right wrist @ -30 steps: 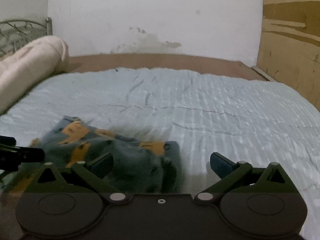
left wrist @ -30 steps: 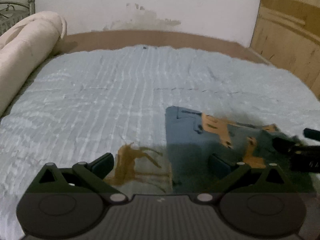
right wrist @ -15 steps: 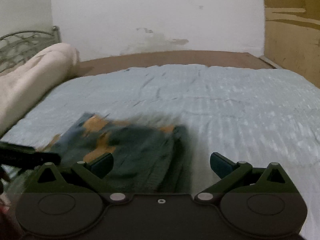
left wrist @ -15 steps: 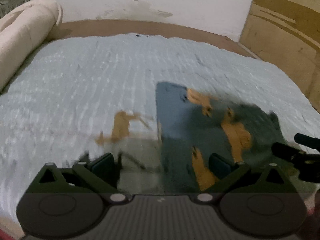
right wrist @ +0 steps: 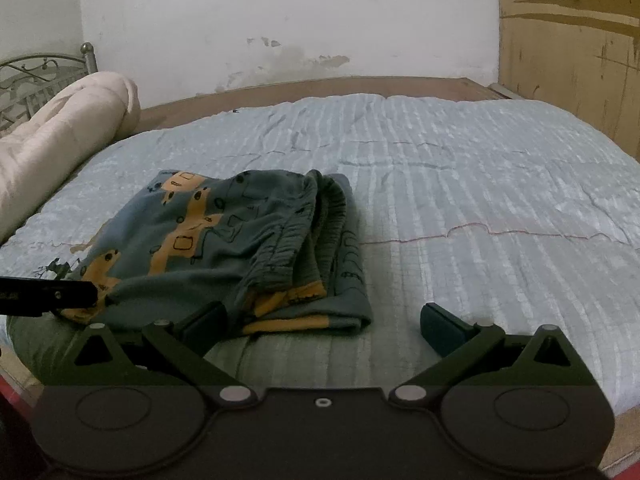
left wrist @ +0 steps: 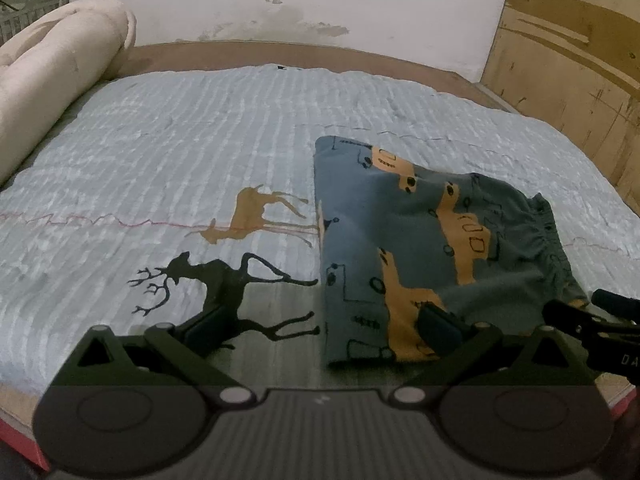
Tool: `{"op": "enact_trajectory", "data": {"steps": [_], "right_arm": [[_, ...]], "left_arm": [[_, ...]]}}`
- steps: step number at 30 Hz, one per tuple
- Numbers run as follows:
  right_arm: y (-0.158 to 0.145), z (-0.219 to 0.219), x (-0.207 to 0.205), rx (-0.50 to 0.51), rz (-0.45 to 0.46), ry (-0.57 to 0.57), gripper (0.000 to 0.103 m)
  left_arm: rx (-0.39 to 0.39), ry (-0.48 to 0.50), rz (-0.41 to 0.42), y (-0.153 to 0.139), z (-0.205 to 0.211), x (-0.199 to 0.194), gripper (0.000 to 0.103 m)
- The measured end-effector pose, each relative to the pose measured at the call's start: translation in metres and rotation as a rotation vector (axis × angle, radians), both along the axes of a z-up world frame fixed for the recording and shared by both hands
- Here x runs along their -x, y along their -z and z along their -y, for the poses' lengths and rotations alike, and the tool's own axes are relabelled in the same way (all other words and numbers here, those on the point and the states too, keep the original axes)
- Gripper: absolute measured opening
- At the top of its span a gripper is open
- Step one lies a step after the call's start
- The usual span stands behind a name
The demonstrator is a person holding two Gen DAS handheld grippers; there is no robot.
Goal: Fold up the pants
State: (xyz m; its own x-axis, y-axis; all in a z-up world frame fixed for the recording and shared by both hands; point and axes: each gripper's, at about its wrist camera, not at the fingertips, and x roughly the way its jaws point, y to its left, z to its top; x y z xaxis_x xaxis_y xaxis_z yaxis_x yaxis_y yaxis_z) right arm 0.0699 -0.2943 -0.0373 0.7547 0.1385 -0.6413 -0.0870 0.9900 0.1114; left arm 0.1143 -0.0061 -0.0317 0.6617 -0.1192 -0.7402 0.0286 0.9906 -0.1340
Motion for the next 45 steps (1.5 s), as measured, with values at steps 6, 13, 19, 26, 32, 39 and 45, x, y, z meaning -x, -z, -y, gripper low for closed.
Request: {"op": "enact_trajectory", "data": {"steps": [6, 13, 19, 26, 32, 39, 45], "right_arm": [[0.001, 0.001, -0.001, 0.001, 0.0, -0.001, 0.102], [0.0, 0.0, -0.001, 0.002, -0.002, -0.001, 0.102], [-0.002, 0.001, 0.0, -0.001, -0.011, -0.007, 0.102], [-0.02, 0.02, 0.003, -0.147, 0.013, -0.077, 0.102], [-0.029, 0.037, -0.028, -0.248, 0.021, -0.123, 0.102], [-0.011, 0.041, -0.092, -0.302, -0.067, -0.135, 0.102], [0.005, 0.044, -0.126, -0.399, -0.163, -0.046, 0.102]], "left_arm": [[0.004, -0.004, -0.002, 0.0, 0.0, 0.0, 0.102], [0.002, 0.003, -0.007, -0.002, 0.0, 0.003, 0.102], [-0.009, 0.018, -0.018, -0.005, 0.002, 0.007, 0.102], [0.036, 0.144, -0.038, -0.019, 0.001, 0.004, 0.103], [0.086, 0.111, -0.022, -0.02, -0.006, -0.024, 0.103], [0.063, 0.035, -0.046, -0.005, -0.003, -0.063, 0.103], [0.069, 0.054, -0.05, 0.001, 0.009, -0.078, 0.103]]}}
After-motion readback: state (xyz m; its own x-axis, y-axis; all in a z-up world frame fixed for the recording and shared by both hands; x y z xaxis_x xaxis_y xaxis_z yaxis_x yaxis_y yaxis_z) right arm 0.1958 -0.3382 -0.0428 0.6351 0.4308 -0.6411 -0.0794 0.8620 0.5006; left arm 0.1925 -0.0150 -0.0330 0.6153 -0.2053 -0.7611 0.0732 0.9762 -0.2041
